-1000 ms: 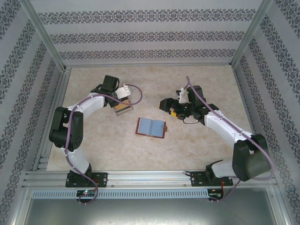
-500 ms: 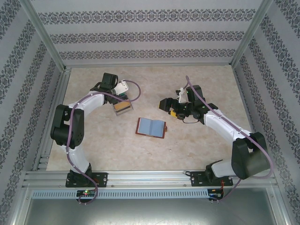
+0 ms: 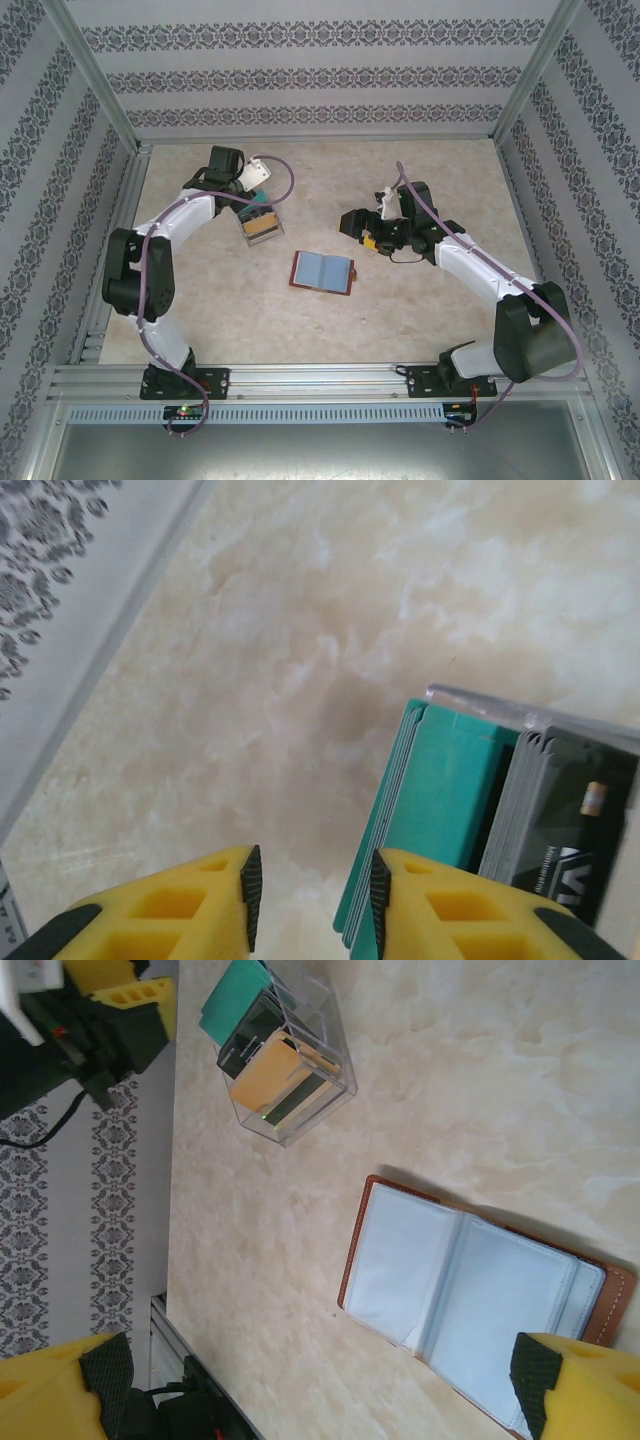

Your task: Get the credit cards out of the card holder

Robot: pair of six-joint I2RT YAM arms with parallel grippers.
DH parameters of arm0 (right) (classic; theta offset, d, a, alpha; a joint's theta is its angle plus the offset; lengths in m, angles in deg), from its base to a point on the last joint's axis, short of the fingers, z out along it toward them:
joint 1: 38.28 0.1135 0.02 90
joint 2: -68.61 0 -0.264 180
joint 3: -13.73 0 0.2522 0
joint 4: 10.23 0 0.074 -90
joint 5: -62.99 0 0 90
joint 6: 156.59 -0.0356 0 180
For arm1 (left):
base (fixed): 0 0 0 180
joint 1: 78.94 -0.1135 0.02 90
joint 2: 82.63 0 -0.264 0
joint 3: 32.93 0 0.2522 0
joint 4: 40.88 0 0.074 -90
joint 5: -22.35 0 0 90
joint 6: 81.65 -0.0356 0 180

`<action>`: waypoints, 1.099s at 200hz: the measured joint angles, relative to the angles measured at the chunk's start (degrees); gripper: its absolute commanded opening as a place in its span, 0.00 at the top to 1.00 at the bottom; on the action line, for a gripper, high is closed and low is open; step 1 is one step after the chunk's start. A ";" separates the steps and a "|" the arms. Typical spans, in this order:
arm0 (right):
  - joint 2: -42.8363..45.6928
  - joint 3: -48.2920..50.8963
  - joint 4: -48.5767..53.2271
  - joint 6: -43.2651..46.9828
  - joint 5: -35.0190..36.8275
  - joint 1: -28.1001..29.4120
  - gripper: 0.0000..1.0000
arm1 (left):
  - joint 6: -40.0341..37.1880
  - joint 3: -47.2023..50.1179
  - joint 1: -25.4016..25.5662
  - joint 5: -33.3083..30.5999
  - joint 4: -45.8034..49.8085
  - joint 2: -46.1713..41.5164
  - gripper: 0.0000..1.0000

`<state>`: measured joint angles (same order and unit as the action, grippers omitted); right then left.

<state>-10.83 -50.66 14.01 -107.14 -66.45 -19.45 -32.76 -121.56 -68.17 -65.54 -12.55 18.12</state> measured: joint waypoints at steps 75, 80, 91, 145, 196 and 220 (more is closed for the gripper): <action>3.61 1.03 0.00 -0.63 0.66 0.07 0.02 | 1.57 2.99 0.00 2.67 0.00 -4.90 0.49; 4.00 1.16 0.00 -0.85 0.68 0.07 0.02 | 1.49 3.28 -0.02 2.71 0.02 -4.87 0.48; 4.70 1.44 0.02 -1.05 0.87 0.07 0.02 | 1.53 3.48 -0.02 2.84 0.00 -4.61 0.48; 6.88 3.19 0.04 -1.46 1.44 0.07 0.02 | 2.45 2.08 -0.76 3.54 0.28 0.76 0.48; 7.04 3.39 0.09 -1.46 1.53 0.07 0.02 | 3.89 -3.06 -3.30 5.88 3.48 6.08 0.47; 7.02 3.39 0.07 -1.46 1.53 0.07 0.02 | 4.11 -4.74 -4.24 7.96 5.07 6.60 0.47</action>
<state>-3.82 -47.27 14.08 -108.61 -64.92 -19.38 -28.65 -126.31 -72.41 -57.58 -7.48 24.72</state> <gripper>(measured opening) 0.982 0.525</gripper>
